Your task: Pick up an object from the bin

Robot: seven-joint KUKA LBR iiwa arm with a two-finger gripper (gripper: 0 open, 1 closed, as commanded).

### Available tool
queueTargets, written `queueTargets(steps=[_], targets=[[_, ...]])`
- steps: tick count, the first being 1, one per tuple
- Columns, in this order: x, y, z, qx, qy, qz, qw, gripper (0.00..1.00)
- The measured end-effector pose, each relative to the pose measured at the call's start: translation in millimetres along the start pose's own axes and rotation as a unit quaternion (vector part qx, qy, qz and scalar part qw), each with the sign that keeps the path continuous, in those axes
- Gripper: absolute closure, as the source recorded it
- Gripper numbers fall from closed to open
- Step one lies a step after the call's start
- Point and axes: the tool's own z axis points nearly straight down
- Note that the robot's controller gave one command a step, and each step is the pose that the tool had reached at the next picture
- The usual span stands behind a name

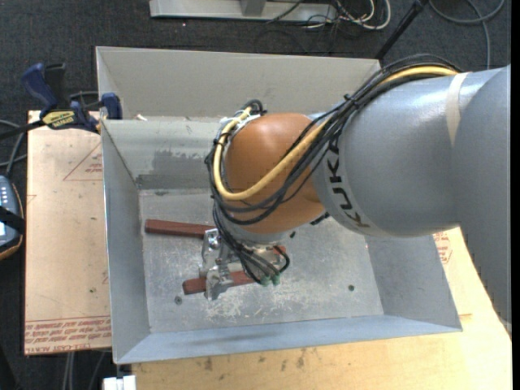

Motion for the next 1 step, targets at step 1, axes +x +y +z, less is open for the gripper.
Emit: queueTargets(steps=[1], targets=[[0.0, -0.1, 0.0, 0.000, 0.0001, 0.000, 1.0000, 1.00]])
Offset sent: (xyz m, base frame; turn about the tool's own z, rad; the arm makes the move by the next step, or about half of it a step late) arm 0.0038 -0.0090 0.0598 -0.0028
